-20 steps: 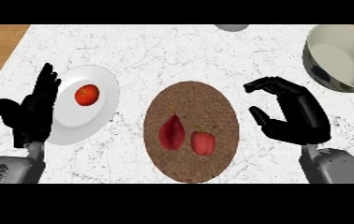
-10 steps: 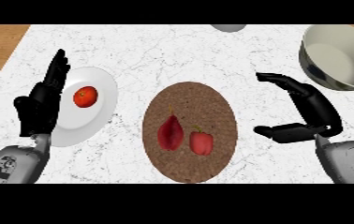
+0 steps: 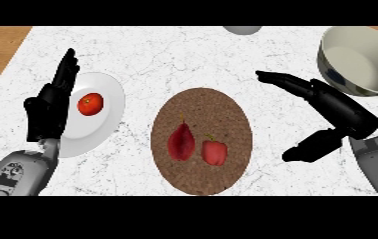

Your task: Pick the bell pepper from the placemat and place it in the bowl

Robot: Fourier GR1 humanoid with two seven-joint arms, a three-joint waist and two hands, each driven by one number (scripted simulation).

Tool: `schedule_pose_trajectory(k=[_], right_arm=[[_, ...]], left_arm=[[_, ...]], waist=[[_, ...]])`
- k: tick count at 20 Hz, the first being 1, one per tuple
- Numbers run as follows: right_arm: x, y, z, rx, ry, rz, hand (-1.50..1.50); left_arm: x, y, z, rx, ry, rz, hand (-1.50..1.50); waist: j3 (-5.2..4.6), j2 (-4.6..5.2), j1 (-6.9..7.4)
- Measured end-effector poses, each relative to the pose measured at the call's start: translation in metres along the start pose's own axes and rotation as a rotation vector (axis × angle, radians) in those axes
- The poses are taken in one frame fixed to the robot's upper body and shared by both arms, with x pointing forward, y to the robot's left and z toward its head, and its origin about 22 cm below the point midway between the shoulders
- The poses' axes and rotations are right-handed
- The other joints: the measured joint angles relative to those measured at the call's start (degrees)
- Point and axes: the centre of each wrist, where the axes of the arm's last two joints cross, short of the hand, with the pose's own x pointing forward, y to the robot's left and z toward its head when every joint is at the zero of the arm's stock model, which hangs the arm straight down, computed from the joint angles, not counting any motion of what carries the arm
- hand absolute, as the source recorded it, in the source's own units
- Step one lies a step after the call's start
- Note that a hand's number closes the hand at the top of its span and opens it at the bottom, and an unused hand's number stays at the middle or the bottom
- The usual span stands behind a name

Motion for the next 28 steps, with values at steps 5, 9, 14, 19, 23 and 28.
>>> schedule_pose_trajectory(k=[5,9,14,19,23,28], right_arm=[[0.035,0.009,-0.028,0.154,0.095,0.154,-1.50],[0.058,0.027,-0.050,0.268,0.133,0.203,-1.50],[0.078,0.060,-0.071,0.392,0.177,0.241,-1.50],[0.076,0.086,-0.083,0.477,0.229,0.298,-1.50],[0.072,0.107,-0.085,0.531,0.308,0.360,-1.50],[0.061,0.120,-0.091,0.558,0.372,0.394,-1.50]], left_arm=[[0.006,0.003,-0.002,-0.010,0.000,-0.004,0.00],[-0.001,0.000,-0.001,-0.003,0.002,-0.004,0.00],[0.002,0.002,0.002,-0.006,-0.009,-0.001,0.00],[0.000,0.001,-0.001,-0.004,-0.003,0.001,0.00],[0.003,0.006,0.000,0.004,-0.006,0.000,0.00],[0.000,0.006,0.005,0.001,-0.002,0.002,0.00]], waist=[[-0.01,0.02,0.47],[0.01,0.13,0.47],[0.04,0.15,0.49],[0.07,0.22,0.32],[0.09,0.19,0.33],[0.09,0.22,0.32]])
